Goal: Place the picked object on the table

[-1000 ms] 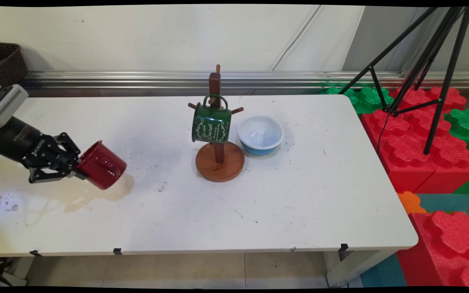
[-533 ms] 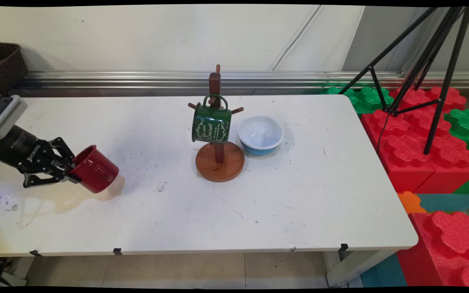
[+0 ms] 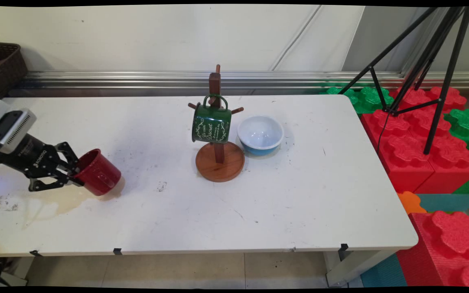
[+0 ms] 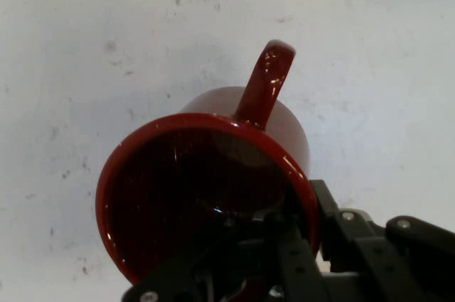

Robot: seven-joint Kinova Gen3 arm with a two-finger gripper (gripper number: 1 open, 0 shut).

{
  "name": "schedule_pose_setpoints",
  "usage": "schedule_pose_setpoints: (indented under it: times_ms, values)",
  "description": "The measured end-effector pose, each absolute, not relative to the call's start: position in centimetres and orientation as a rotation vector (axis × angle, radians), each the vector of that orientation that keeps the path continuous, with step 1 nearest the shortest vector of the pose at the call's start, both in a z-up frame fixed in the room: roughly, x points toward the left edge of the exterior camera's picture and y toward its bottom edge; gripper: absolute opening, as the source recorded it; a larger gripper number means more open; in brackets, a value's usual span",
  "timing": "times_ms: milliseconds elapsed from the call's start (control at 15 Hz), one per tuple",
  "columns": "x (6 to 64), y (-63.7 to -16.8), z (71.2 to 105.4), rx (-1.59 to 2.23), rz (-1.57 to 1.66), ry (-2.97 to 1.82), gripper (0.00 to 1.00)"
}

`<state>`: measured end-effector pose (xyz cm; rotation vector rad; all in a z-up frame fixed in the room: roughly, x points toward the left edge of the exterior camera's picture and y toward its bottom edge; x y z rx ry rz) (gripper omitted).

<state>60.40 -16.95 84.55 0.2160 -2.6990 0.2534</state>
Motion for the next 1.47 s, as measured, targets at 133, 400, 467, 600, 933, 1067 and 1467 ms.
schedule_pose_setpoints:
  times_ms: [133,400,467,600,933,1067,1467]
  values:
    - [59.8,-17.2,84.3,0.189,0.27,-2.709,0.0]
    - [58.8,-17.5,83.7,0.161,0.291,-2.726,0.0]
    - [58.7,-17.6,83.6,0.157,0.294,-2.728,0.0]
    - [58.3,-17.8,83.4,0.146,0.301,-2.735,0.0]
    - [57.5,-18.2,82.7,0.124,0.315,-2.752,0.0]
    - [57.2,-18.4,82.5,0.114,0.319,-2.757,0.0]
    - [56.6,-18.8,82.2,0.102,0.323,-2.754,1.0]
